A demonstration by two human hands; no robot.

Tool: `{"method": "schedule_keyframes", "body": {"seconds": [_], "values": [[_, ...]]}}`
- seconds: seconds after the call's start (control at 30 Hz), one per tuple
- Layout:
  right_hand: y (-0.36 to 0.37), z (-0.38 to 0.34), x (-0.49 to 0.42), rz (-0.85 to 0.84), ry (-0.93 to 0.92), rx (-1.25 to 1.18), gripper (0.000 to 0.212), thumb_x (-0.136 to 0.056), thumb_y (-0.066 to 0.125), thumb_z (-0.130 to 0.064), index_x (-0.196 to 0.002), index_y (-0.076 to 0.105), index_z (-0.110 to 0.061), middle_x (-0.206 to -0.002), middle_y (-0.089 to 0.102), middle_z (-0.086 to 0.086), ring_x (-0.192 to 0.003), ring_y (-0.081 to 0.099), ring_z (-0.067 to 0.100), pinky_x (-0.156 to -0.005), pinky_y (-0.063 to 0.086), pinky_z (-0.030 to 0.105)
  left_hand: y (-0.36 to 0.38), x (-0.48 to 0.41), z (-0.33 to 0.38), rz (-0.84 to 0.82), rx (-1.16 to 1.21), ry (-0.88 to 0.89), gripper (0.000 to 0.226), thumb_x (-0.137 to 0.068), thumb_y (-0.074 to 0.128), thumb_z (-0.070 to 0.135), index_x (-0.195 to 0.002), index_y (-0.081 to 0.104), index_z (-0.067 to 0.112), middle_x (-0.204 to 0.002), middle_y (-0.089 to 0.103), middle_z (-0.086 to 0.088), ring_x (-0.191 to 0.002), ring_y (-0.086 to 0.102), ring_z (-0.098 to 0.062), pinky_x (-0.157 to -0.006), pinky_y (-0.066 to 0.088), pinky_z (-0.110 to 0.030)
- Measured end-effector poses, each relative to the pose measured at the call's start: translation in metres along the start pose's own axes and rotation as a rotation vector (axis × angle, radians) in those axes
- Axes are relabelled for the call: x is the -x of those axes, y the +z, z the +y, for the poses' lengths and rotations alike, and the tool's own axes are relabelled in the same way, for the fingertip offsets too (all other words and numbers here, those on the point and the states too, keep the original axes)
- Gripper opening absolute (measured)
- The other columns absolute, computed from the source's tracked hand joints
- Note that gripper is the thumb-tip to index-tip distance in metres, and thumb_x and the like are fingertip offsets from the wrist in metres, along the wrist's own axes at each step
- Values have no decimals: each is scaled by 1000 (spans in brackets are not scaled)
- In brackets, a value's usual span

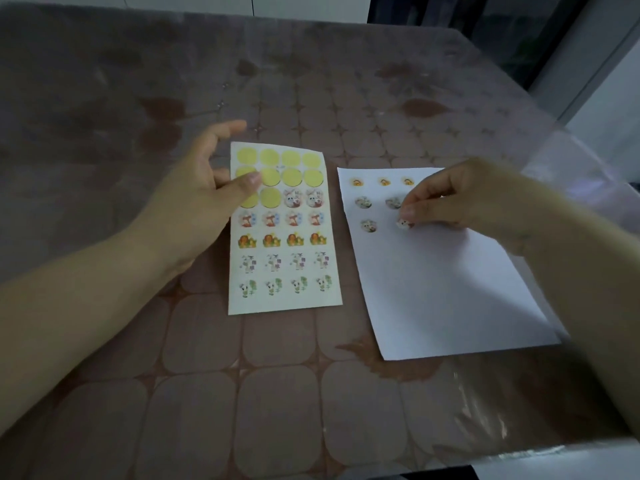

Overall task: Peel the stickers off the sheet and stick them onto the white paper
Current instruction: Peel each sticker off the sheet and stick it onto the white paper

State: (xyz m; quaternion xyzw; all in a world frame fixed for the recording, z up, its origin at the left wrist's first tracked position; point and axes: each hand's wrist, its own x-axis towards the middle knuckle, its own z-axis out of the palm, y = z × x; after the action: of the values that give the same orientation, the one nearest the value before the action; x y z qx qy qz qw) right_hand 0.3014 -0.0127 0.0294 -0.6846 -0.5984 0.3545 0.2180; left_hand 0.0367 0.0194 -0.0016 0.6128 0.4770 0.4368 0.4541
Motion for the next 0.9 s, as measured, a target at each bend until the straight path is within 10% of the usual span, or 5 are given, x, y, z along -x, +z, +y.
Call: {"method": "schedule_keyframes", "body": {"seconds": [0.3, 0.57, 0.73, 0.9], "values": [[10, 5, 0, 98, -41, -41, 7, -71, 78, -24, -66, 74, -24, -54, 64, -21, -53, 51, -15, -50, 34, -3, 0, -1, 0, -12, 68, -10, 47, -93, 53, 5, -129, 39, 31, -68, 73, 8, -68, 70, -4, -65, 55, -17], [17, 5, 0, 154, -66, 66, 8, -70, 79, -22, -68, 71, -20, -64, 57, -8, -50, 43, -3, -43, 29, 6, 1, 0, 2, -19, 76, -9, 46, -93, 53, 5, -129, 39, 31, -68, 73, 9, -70, 71, -4, -65, 55, -17], [15, 7, -5, 213, -3, 60, 43, -62, 84, -24, -91, 53, -19, -76, 51, -7, -67, 47, 3, -57, 35, 20, -1, 0, -1, -20, 47, -9, 46, -93, 54, 7, -128, 39, 33, -71, 74, 8, -73, 71, -6, -70, 56, -20], [17, 8, -5, 186, -49, 86, 31, -70, 79, -22, -73, 48, -20, -75, 50, -7, -65, 44, 7, -57, 33, 19, -1, -1, -3, -34, 67, 4, 48, -93, 53, 6, -130, 38, 31, -73, 74, 7, -74, 71, -7, -71, 56, -21]]}}
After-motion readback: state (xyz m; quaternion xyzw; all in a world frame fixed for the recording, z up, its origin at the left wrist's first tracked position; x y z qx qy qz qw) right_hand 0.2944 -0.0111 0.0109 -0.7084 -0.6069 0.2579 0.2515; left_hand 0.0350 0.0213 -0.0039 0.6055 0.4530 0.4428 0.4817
